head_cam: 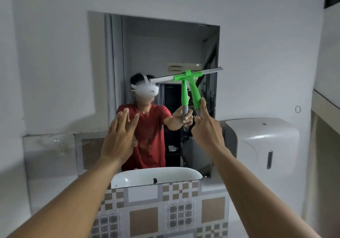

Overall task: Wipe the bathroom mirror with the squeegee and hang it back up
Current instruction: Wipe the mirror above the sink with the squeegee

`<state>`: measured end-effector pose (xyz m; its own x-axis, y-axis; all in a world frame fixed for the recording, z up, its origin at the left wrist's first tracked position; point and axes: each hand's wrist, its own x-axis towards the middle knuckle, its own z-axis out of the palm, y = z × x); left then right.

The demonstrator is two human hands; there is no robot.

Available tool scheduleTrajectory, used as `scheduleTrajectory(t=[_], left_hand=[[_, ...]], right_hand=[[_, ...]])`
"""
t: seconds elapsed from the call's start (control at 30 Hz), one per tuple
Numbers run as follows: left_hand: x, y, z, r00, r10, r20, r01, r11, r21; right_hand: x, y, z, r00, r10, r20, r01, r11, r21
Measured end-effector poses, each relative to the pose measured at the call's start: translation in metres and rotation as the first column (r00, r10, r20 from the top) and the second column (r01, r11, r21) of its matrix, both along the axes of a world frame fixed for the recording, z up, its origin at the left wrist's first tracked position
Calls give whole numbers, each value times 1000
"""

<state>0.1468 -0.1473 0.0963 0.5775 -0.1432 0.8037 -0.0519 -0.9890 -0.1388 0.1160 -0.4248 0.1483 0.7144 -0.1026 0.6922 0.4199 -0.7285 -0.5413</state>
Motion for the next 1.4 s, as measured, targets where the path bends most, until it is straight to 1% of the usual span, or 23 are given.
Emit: scheduleTrajectory(t=[0.07,0.13,0.27,0.37,0.43,0.53,0.6,0.67,0.73,0.83,0.93,1.03,1.1,1.17,1.23,1.33,1.4], left_hand=[[-4,4,-13,1000,-6,-12,6,1000,-4],[-7,10,-27,999,-18,-36,18,1000,-6],[-12,18,-38,992,-80,-101,73,995,-66],[-9,26,-39,989,-86,-117,80,995,-52],[-8,29,-39,989,-92,-119,86,995,-53],[-7,32,-40,990,-89,-112,84,995,-49],[-7,34,-40,991,-81,-109,78,996,-33],[-5,36,-41,992,-71,-102,70,997,-14],[-3,38,-42,992,-78,-100,77,997,-10],[-2,39,-44,992,-94,-88,95,996,-2],[-4,38,-43,988,-130,-84,128,991,-25],[-4,40,-44,984,-145,-100,141,989,-50],[-1,42,-45,989,-126,-77,124,992,-32],[4,44,-46,997,-59,-53,62,996,58],[10,50,-47,998,-7,-67,17,990,138],[11,54,-47,993,40,-108,-13,971,240],[4,51,-44,996,21,-83,4,959,285]], right_hand=[[-1,7,-6,999,20,-24,-21,1000,-2],[-4,17,-13,997,58,-53,-56,998,39],[-11,49,-24,988,143,-53,-128,968,215],[-12,82,-30,984,171,-44,-148,936,320],[-15,105,-38,981,192,-39,-169,930,325],[-19,136,-48,976,215,-47,-196,946,260],[-20,148,-50,966,251,-58,-229,940,253],[-22,152,-50,967,247,-57,-227,944,239],[-21,149,-52,979,199,-42,-189,967,170],[-17,138,-58,992,128,-8,-128,992,13],[-13,122,-61,997,72,38,-68,992,-103],[-10,97,-60,995,20,101,5,969,-246],[-10,77,-57,993,-19,118,59,937,-345],[-9,54,-51,991,-70,112,113,891,-441],[-7,31,-45,983,-129,131,179,835,-521],[-9,0,-32,966,-186,178,256,754,-605],[-8,-16,-22,956,-207,207,293,693,-658]])
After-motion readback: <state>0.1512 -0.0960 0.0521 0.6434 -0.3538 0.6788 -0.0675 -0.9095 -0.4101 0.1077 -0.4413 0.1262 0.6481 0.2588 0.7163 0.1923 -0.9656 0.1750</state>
